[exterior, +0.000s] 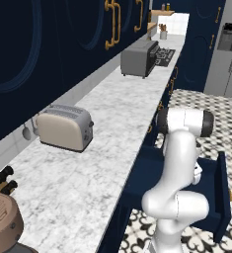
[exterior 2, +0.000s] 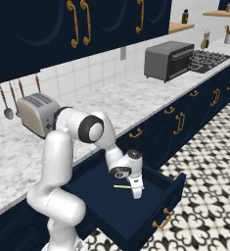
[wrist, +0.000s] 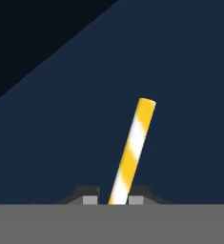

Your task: Take a straw from the drawer in front and place it inside the glass cup on the dining counter.

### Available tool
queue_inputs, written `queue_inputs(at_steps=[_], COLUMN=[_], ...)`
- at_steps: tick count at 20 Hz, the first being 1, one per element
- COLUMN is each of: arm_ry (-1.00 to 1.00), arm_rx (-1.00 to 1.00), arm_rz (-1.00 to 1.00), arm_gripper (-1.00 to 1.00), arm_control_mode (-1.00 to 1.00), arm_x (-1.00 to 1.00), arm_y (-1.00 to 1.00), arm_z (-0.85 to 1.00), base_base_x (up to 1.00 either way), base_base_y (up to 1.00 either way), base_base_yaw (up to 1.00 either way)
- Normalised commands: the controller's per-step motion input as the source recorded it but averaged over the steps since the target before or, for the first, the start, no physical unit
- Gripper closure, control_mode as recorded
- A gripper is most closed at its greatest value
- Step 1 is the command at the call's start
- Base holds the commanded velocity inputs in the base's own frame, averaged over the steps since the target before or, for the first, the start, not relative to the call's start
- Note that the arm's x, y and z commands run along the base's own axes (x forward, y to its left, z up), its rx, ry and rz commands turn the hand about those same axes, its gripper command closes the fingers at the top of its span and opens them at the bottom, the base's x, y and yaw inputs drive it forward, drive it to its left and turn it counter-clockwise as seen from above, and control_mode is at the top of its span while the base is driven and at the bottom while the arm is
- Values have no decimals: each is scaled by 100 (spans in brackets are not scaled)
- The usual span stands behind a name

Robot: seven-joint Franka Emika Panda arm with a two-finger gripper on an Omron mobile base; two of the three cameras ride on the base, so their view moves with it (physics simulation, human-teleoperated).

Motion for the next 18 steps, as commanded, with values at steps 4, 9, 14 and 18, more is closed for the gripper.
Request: queue_inputs(at_steps=[4,9,14,18], arm_ry=[-1,1,9,13], arm_rx=[-2,0,0,0], arm_rz=[-2,2,5,6], arm_gripper=[100,100,100,100], arm_control_mode=[-100,-100,-100,-100], arm_x=[-4,-4,31,50], arm_y=[0,0,0,0], arm_z=[100,100,100,100], base_base_x=[0,0,0,0], base_base_y=[0,0,0,0], base_base_yaw=[0,0,0,0])
